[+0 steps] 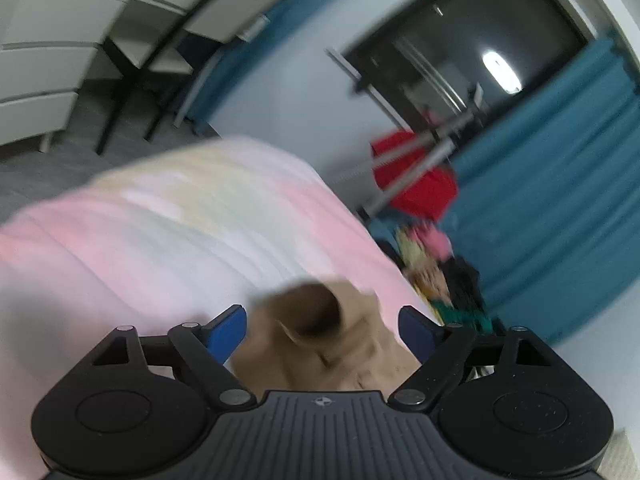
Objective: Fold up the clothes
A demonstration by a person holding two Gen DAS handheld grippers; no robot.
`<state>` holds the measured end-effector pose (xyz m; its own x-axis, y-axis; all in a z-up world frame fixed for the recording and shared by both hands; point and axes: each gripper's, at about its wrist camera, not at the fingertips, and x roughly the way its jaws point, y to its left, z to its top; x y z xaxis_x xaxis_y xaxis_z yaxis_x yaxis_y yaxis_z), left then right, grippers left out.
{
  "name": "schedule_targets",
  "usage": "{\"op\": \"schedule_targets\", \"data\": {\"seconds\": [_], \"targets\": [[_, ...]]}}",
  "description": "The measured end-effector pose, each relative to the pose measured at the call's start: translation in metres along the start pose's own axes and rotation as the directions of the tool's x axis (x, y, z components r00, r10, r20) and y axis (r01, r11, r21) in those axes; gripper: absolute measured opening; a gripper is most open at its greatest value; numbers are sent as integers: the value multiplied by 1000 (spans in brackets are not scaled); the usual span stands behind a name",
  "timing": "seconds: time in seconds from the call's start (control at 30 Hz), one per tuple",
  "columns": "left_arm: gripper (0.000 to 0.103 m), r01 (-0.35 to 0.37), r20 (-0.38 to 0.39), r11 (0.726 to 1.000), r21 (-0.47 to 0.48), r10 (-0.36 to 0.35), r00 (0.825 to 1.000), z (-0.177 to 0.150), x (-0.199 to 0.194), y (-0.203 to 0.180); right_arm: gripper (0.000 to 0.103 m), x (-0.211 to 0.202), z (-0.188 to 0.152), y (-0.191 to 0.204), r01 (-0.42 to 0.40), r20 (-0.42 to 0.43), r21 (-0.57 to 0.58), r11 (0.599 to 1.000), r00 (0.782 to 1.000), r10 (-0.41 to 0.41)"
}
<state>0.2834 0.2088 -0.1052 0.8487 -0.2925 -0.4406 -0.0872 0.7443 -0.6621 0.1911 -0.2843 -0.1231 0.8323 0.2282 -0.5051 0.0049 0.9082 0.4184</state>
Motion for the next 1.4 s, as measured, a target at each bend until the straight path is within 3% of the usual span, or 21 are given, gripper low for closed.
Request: {"op": "schedule_targets", "data": {"seconds": [0.1,0.2,0.27,0.3,0.33,0.43,0.53,0.6,0.67,0.73,0.9,1.07,1.27,1.4], "targets": [[91,-82,-40,995,59,84,996,-14,29,-13,84,0,0,1,-1,-3,-4,1000,1000,1],[80,-199,-67,980,-10,198,978,-17,51,-6,84,-2,1,1,-1,3,-5,1000,1000,1],[56,-223,-25,974,-48,222,975,-14,51,-5,84,-2,2,-1,1,6,2,1000,1000,-1],[19,-219,-11,974,-61,219,976,-11,48,-5,84,-2,3,-2,1,7,7,1000,1000,-1],[9,-211,1,975,-72,212,977,-6,44,-5,84,-1,3,-4,1,8,13,1000,1000,-1],[7,-198,85,978,-68,203,975,11,28,-11,84,-2,7,-8,-10,12,20,1000,1000,10],[8,-320,145,947,23,314,938,32,28,-25,84,-8,15,-16,13,48,31,999,999,-15],[9,-424,131,890,166,406,904,28,41,-34,84,-13,21,-24,22,70,52,998,997,-26],[15,-510,132,797,324,496,858,20,58,-42,84,-17,26,-32,32,86,72,997,996,-38],[29,-538,147,775,331,520,841,13,60,-46,84,-20,29,-36,45,96,79,996,994,-52],[52,-516,176,800,306,485,857,6,29,-63,84,-31,34,-47,55,112,95,994,992,-65],[68,-430,181,827,363,390,903,-29,-39,-99,84,-42,40,-59,52,119,119,992,991,-66],[81,-363,150,818,447,331,932,-126,-121,-142,78,-56,41,-86,11,108,207,978,994,-34],[83,-238,71,864,444,231,970,-177,-148,-139,75,-47,39,-101,23,50,270,963,998,-38]]}}
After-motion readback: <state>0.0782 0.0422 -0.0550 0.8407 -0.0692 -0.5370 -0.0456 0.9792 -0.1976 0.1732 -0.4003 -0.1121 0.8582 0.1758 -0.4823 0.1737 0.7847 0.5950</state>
